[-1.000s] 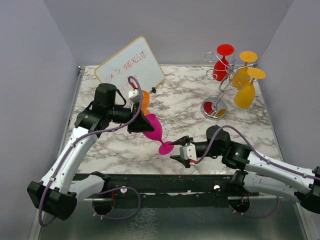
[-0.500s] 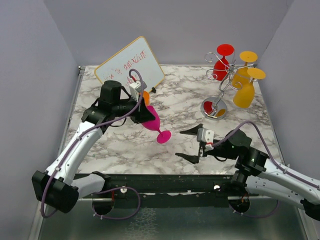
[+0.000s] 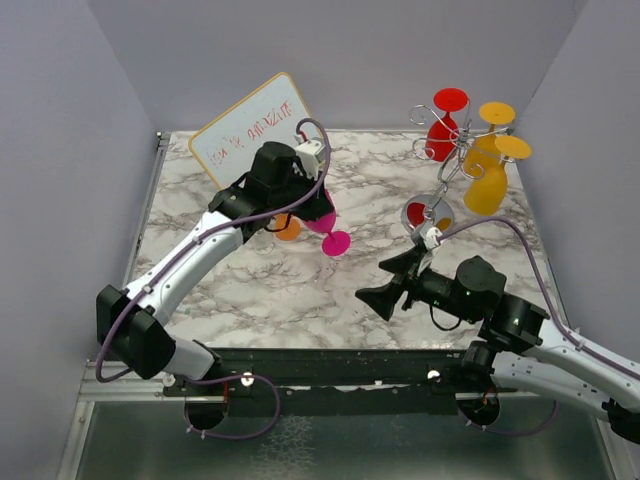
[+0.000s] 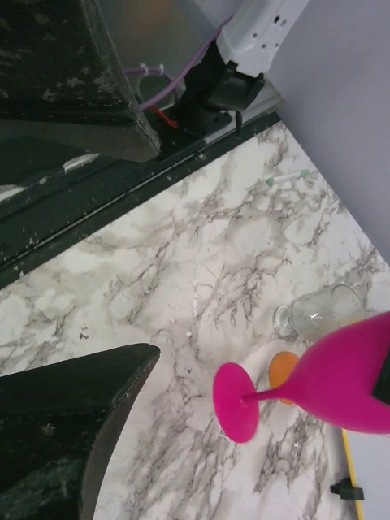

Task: Take the wine glass off the wine glass rack
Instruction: Place the wine glass at the center of the board.

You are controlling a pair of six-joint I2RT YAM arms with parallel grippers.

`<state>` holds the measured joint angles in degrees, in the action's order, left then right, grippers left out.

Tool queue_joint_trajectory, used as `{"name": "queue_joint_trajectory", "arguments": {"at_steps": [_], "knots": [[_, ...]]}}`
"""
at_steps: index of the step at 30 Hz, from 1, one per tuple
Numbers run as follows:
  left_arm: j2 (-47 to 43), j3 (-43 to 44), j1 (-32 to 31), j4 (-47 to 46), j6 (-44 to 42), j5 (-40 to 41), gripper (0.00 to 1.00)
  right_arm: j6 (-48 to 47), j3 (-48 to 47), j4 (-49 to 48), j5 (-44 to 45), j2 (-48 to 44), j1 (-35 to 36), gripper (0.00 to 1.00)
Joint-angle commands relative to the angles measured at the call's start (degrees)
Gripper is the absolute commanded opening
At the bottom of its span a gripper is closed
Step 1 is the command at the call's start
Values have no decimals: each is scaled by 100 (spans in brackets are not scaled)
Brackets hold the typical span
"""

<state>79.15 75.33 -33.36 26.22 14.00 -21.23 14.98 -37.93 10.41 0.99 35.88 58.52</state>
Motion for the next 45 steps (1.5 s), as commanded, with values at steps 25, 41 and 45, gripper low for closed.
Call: {"name": "queue_joint_trajectory", "arguments": {"at_steps": [25, 41, 45], "knots": [[2785, 2493, -896, 1096, -1083, 3350, 0, 1269, 69, -86, -123, -178, 19, 100], [3101, 2620, -821, 839, -1033, 3263, 0, 1426, 200, -186, -61, -165, 17, 100], [3088, 2572, -765, 717, -994, 3157, 0, 1437, 234, -199, -61, -168, 19, 100]]}}
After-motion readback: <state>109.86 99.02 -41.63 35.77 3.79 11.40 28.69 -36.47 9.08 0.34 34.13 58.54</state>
